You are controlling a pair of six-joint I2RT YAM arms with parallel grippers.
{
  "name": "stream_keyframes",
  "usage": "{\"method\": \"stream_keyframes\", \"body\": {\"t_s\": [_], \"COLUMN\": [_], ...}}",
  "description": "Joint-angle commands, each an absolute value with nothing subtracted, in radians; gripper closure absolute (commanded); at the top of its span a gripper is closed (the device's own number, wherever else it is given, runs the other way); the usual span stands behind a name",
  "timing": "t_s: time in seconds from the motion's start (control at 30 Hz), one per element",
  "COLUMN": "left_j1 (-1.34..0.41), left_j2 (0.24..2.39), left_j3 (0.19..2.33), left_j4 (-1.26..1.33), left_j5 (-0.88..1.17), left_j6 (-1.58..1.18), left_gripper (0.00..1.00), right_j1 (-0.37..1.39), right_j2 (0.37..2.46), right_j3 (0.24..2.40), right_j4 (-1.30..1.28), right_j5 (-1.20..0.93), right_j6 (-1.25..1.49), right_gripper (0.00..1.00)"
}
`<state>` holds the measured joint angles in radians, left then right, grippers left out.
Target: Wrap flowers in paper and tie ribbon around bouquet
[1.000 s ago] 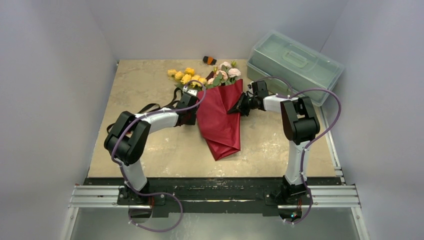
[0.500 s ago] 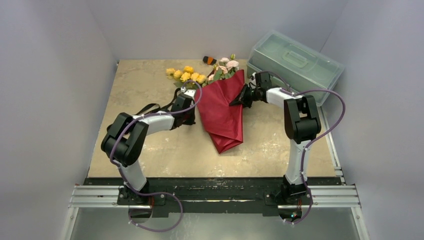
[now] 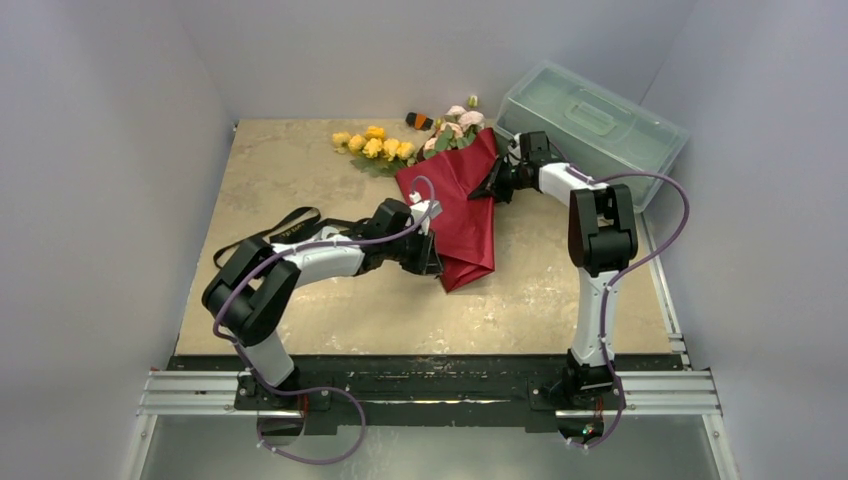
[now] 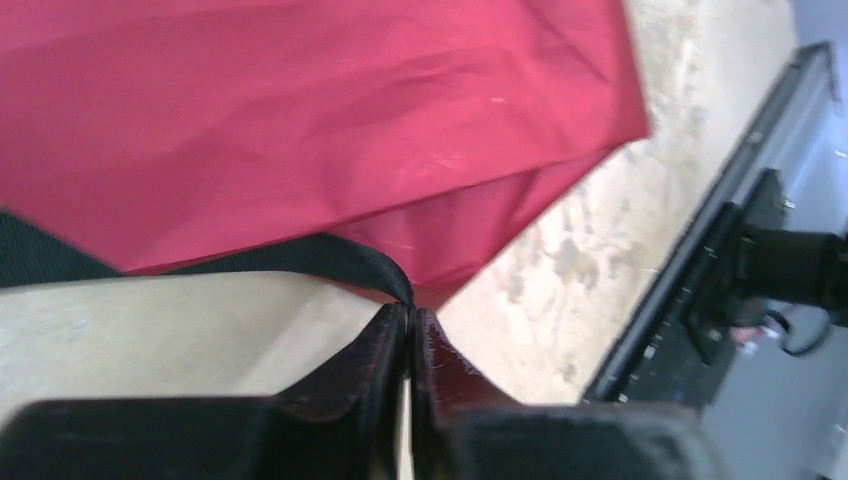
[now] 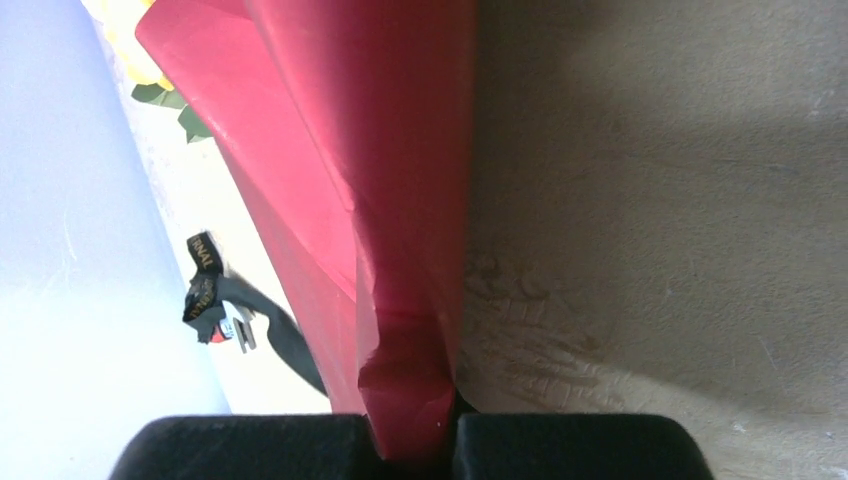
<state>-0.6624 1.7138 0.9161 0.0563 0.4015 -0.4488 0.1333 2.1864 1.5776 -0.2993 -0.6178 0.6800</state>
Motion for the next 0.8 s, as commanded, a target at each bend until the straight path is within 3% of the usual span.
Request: {"method": "stream_keyframes", "body": {"t_s": [0.0,0.07,0.13,0.43,0.77], "left_j1": [-0.687,-0.687,-0.687,-0.624,-0.497], "left_j2": [1.691,1.683,1.656,1.571,1.448], "left_j3": [0.976,1.005,1.028,1.154,1.155], "left_j4": [0.074,0.007,-0.067,-0.299,-0.298], "left_j5": [0.588,0.594,0.576,0.55,0.445], "left_j6": [-0.452,-0.416,-0.379,-0.256,-0.301], "left_gripper": [0.67,0.3,0.11,0.01,0.04], "right_j1": [0.08,0.078,0.076,0.072,0.073], "right_j2": [2.209,2.214,2.223,2.217,2.241], "right_j3": [1.631,1.628,1.63,1.723,1.871], "right_j4": [-0.306,-0.304,-0.305,-0.327,-0.378], "right_j5": [-0.587,-0.598,-0.622,-0.713,-0.752], "right_j6": [0.663,0.658,0.658,0.689,0.758], "right_gripper": [1.0,1.0,1.0,1.0,1.0]}}
